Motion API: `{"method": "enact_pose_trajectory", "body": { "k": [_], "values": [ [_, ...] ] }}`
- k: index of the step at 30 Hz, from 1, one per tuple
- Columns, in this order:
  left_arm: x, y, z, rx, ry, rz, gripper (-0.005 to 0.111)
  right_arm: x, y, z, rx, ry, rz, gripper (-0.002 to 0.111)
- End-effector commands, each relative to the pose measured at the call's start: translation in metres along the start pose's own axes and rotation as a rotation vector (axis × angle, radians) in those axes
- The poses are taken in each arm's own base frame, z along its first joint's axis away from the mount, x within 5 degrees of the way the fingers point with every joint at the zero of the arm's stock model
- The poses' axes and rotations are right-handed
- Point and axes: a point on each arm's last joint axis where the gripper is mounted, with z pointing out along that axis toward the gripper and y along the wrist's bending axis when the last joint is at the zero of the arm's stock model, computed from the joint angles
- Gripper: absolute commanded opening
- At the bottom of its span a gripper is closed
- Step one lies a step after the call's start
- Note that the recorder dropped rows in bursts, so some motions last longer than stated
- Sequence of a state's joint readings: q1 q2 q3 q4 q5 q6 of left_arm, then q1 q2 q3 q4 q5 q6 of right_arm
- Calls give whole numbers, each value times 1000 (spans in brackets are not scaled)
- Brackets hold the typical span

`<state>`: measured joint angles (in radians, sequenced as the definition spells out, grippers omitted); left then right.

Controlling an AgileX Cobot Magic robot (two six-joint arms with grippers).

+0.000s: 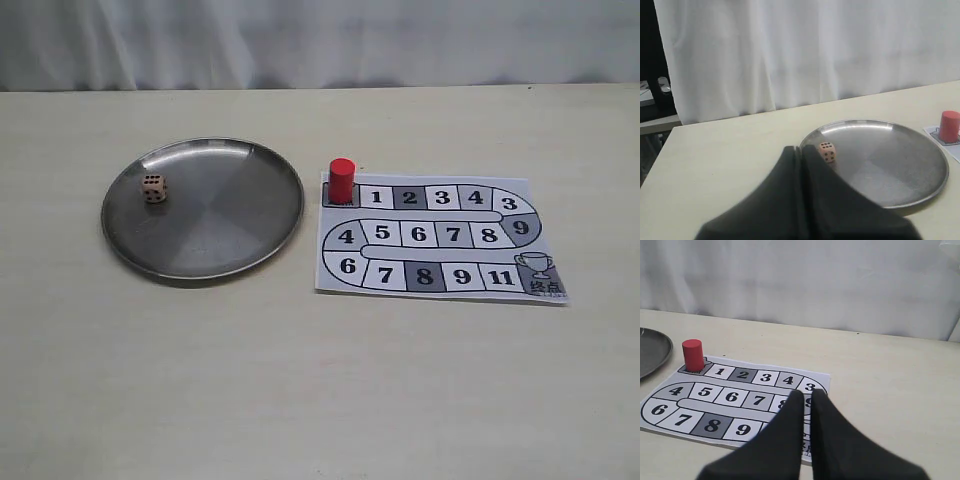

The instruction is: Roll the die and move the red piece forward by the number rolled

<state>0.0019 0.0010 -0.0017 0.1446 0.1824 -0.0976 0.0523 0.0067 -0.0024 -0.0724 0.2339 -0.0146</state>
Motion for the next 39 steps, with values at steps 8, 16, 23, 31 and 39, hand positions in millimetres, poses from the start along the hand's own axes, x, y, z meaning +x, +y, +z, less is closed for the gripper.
{"method": "enact_pose_trajectory", "body": {
  "k": [8,16,23,31,39],
  "values": [
    [0,0,0,3,-8,0,0,1,0,0,8,-1,-6,5],
    [0,0,0,3,-8,0,0,1,0,0,8,-1,-6,5],
    [0,0,0,3,-8,0,0,1,0,0,8,-1,-6,5],
    [0,0,0,3,-8,0,0,-10,1,-1,-17,-117,137,5],
    [0,0,0,3,-8,0,0,-57,-14,-22,36,-714,383,5]
  ]
}}
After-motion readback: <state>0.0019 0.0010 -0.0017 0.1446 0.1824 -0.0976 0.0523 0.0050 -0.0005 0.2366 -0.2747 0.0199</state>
